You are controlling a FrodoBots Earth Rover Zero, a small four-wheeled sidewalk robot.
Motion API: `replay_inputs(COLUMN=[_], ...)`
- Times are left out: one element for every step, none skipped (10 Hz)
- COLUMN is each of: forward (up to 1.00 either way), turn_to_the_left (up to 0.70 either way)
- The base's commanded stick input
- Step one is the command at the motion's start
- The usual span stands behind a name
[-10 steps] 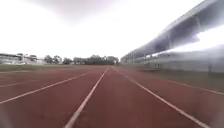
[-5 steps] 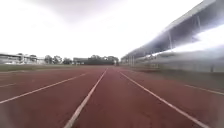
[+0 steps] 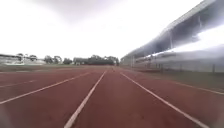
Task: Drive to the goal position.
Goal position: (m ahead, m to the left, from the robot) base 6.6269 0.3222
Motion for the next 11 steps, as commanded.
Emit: replay_inputs(forward=[0.45,0.45,0.45,0.45,0.45,0.45,0.45,0.45,0.45,0.45,0.45], turn_to_the_left=[0.00,0.00,0.00,0.00,0.00,0.00,0.00,0.00,0.00,0.00,0.00])
